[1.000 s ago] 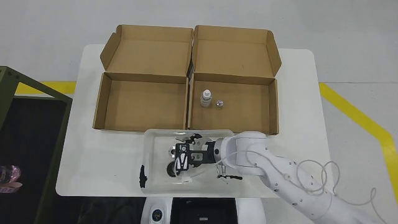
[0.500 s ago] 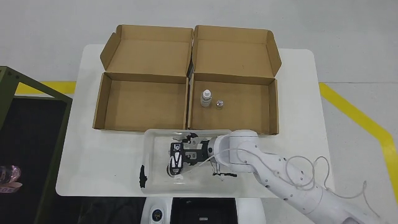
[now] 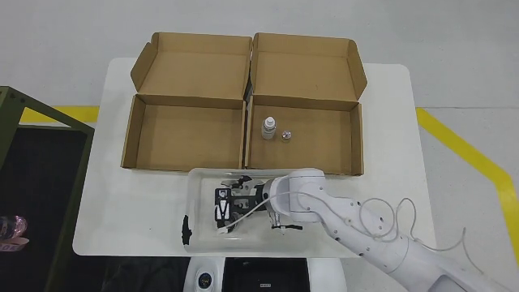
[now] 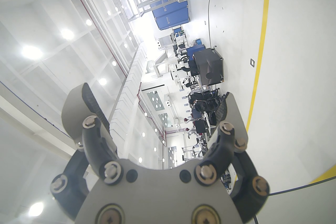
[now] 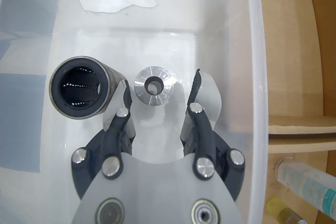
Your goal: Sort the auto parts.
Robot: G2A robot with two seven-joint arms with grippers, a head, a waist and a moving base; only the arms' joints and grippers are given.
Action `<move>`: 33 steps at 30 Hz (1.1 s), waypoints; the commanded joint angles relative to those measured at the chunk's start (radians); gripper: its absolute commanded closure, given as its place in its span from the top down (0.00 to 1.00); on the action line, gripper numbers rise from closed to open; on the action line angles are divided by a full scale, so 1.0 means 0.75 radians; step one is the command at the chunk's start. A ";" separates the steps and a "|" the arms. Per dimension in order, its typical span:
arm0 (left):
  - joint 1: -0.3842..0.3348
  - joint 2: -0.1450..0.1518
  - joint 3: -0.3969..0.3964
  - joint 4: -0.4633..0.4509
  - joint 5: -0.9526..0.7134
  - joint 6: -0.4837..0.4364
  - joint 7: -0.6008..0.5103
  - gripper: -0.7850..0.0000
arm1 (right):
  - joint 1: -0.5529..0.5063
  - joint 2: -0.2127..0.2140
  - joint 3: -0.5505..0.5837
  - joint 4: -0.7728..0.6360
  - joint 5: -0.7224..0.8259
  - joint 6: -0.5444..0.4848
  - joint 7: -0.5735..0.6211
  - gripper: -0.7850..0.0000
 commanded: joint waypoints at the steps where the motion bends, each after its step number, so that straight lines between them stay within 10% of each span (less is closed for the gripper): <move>1: 0.000 0.000 0.000 0.000 0.000 0.000 0.000 1.00 | 0.007 -0.009 -0.010 0.014 -0.002 0.002 0.001 0.54; 11: 0.000 0.000 0.000 0.000 0.000 0.000 0.000 1.00 | 0.033 -0.046 -0.044 0.079 -0.004 0.005 0.007 0.45; 19: 0.000 0.000 0.000 0.000 0.000 0.000 0.000 1.00 | 0.027 -0.052 -0.021 0.077 0.000 -0.010 0.009 0.00; 33: 0.000 0.000 0.000 0.000 0.000 0.000 0.000 1.00 | -0.089 0.007 0.165 -0.162 0.032 -0.069 -0.033 0.00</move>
